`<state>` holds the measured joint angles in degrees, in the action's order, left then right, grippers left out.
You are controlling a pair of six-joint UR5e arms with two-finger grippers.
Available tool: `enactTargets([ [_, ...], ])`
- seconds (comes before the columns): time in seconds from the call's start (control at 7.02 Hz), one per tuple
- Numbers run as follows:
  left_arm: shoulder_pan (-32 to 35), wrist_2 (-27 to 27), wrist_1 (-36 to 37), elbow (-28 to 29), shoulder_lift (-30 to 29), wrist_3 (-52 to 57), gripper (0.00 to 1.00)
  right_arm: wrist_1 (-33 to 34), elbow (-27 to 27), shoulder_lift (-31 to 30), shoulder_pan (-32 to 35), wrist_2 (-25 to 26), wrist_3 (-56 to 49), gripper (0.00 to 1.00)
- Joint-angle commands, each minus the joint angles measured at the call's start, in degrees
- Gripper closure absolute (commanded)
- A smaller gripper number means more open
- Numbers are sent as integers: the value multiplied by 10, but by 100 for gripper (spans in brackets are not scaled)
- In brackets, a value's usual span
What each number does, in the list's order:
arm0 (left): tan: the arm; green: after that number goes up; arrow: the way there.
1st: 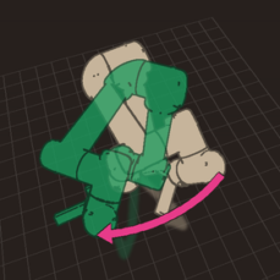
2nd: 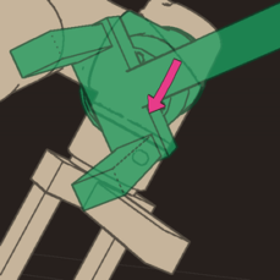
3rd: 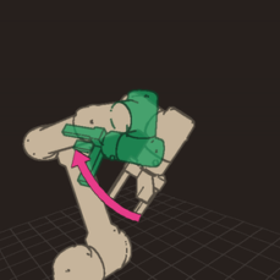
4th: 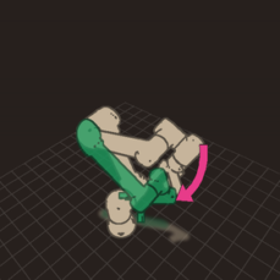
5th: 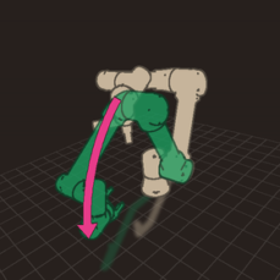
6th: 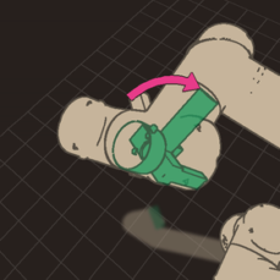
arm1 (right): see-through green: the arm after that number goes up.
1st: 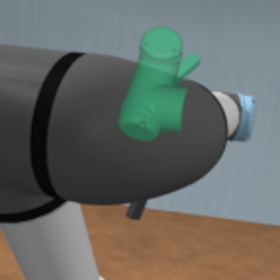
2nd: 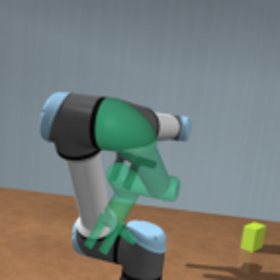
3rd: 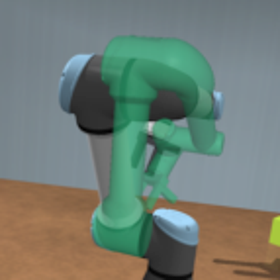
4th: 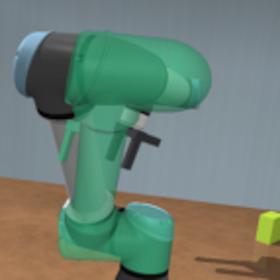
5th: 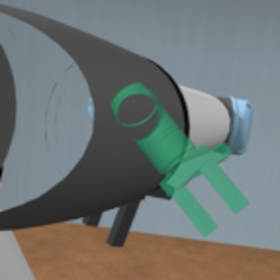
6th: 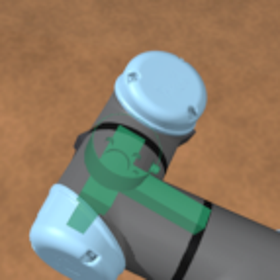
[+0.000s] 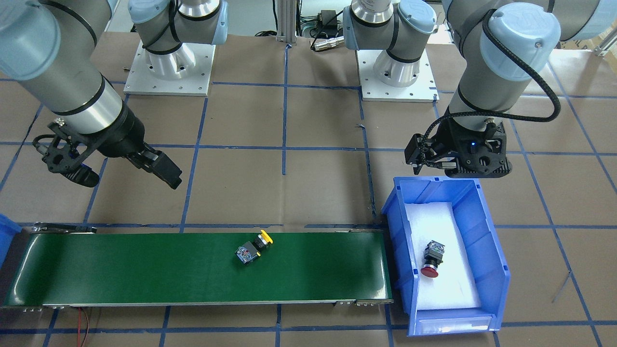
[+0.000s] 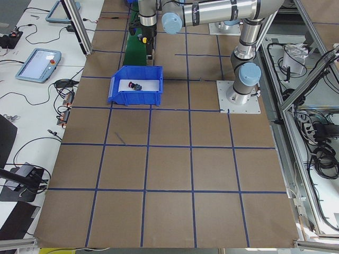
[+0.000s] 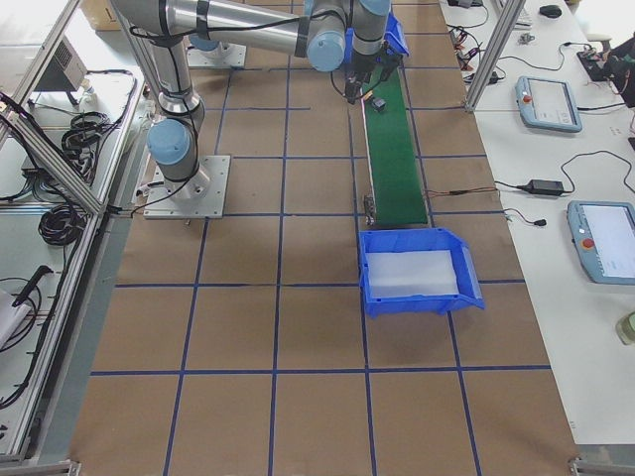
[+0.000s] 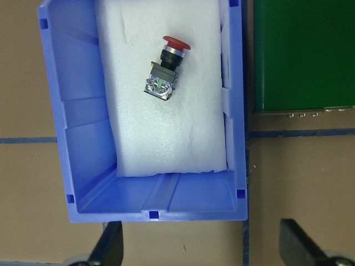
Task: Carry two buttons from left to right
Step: 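Move the right gripper along the belt toward the yellow-capped button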
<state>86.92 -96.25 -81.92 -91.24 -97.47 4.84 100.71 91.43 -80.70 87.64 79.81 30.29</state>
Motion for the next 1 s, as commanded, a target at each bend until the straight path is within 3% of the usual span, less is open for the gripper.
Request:
enactTargets([
  [0.0, 0, -1, 0, 2, 0, 0, 0, 64, -16, 52, 19, -18, 51, 2],
  [0.43, 0, -2, 0, -3, -1, 0, 0, 87, -129, 160, 46, -15, 90, 2],
  [0.85, -10, 0, 0, -3, 0, 0, 0, 106, -149, 218, 47, -16, 122, 2],
])
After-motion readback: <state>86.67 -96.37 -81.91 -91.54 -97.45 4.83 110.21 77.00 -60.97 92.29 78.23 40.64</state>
